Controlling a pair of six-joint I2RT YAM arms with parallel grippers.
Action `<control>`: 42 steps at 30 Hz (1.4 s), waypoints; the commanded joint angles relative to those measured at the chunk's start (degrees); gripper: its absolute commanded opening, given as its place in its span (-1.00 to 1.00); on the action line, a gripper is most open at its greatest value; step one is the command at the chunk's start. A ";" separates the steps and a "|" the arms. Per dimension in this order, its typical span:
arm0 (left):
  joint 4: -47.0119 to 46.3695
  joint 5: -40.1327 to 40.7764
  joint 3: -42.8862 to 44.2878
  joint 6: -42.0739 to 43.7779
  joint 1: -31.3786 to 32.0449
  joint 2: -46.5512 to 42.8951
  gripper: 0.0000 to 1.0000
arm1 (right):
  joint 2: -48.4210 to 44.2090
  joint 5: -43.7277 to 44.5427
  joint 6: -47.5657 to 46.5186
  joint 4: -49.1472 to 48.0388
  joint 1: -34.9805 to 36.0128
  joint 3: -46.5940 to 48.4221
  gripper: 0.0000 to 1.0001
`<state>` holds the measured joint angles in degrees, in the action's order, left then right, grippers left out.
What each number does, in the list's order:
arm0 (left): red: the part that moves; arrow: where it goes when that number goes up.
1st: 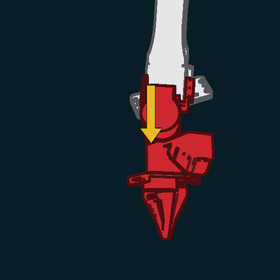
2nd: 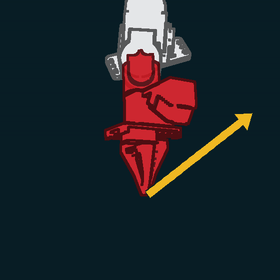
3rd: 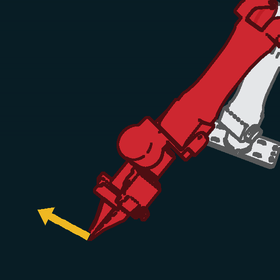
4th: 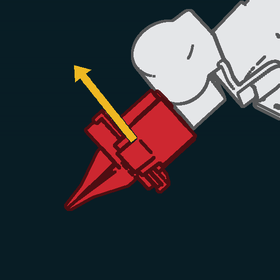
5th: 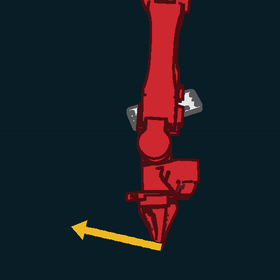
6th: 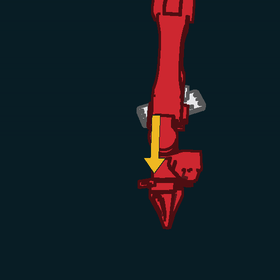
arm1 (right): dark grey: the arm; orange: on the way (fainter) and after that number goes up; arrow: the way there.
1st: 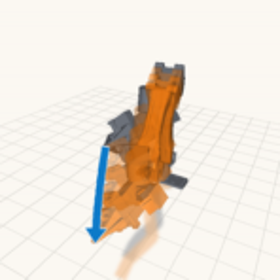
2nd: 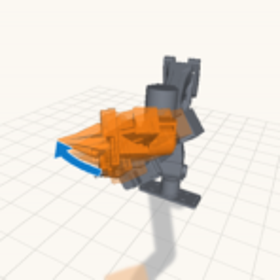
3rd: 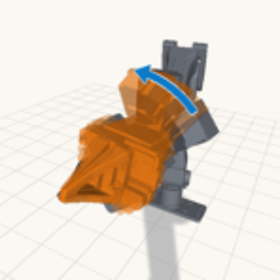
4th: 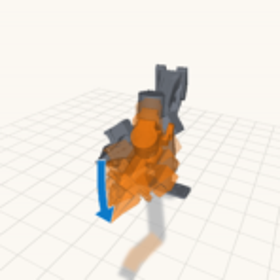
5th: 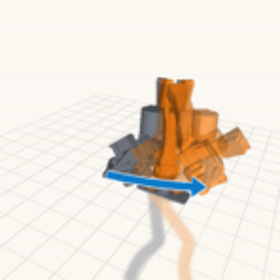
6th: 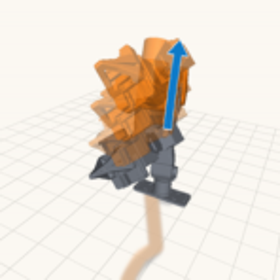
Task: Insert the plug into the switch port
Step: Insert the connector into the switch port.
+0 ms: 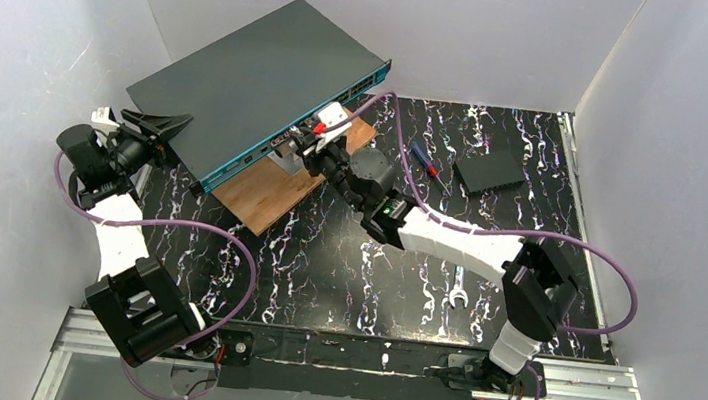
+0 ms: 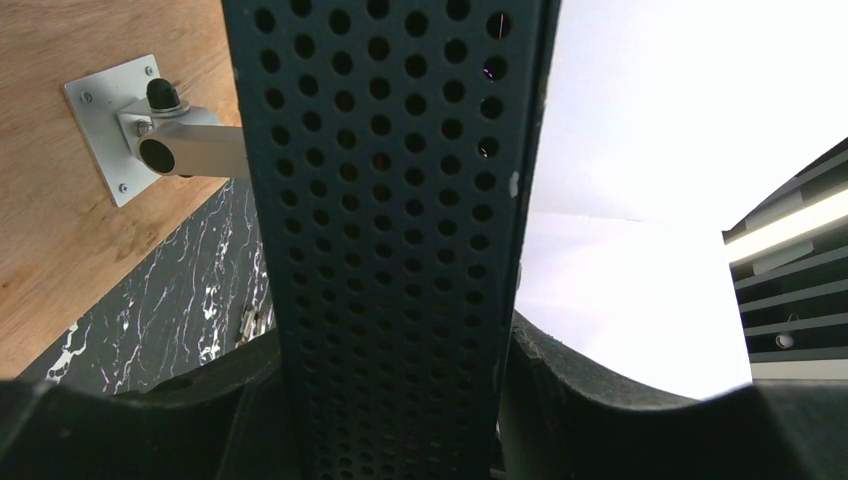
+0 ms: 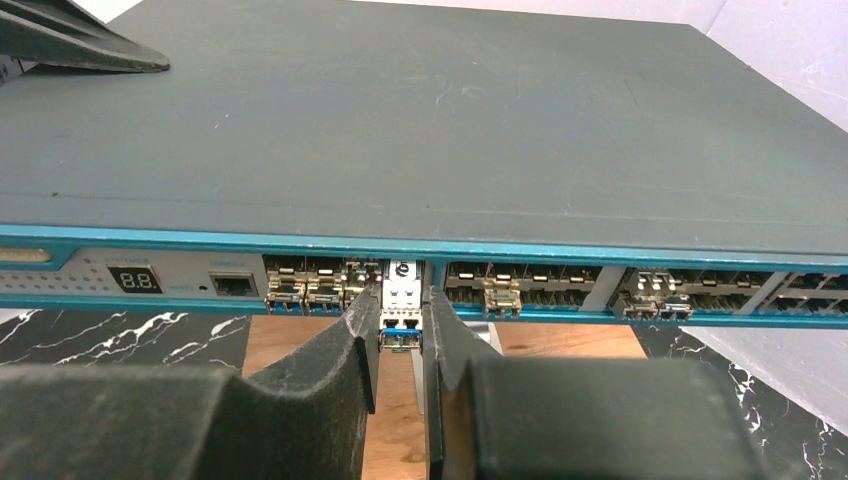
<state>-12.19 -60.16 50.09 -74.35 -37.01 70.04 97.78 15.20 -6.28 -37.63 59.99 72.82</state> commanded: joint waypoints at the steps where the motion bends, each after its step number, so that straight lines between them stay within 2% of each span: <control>1: 2.48 -2.42 -1.21 3.22 0.55 -0.43 -1.00 | 2.64 -0.77 -0.77 5.30 -0.26 4.79 -0.97; 10: 2.47 -2.41 -1.31 3.24 0.60 -0.43 -1.00 | 5.39 1.73 1.88 10.13 -0.31 10.72 -0.97; 12: 2.44 -2.35 -1.32 3.22 0.59 -0.43 -1.00 | 4.52 2.45 2.46 11.06 -0.31 10.64 -0.88; 14: 2.43 -2.33 -1.31 3.24 0.54 -0.51 -1.00 | 3.24 2.84 2.98 11.85 -0.31 10.07 -0.66; 18: 2.43 -2.16 -1.40 3.19 0.47 -0.54 -1.00 | 0.34 3.98 3.36 13.64 -0.31 8.62 -0.44; 21: 2.43 -2.15 -1.39 3.23 0.58 -0.61 -1.00 | -1.97 4.23 3.55 14.92 -0.31 7.08 -0.15; 27: 2.43 -2.07 -1.48 3.24 0.54 -0.69 -1.00 | -5.73 4.67 3.91 16.40 -0.30 3.86 -0.02; 32: 2.43 -1.98 -1.48 3.20 0.57 -0.76 -1.00 | -6.43 4.36 3.91 17.25 -0.31 3.12 -0.12; 40: 2.43 -2.06 -1.48 3.23 0.49 -0.72 -1.00 | -5.83 3.11 4.09 15.45 -0.31 4.01 -0.65; 42: 2.43 -2.07 -1.48 3.17 0.54 -0.70 -1.00 | -5.50 3.02 4.00 15.35 -0.31 4.44 -0.73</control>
<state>-12.03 -60.03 50.04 -74.61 -36.99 70.04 94.00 18.68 -2.72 -19.44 59.75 76.01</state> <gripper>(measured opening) 0.510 0.171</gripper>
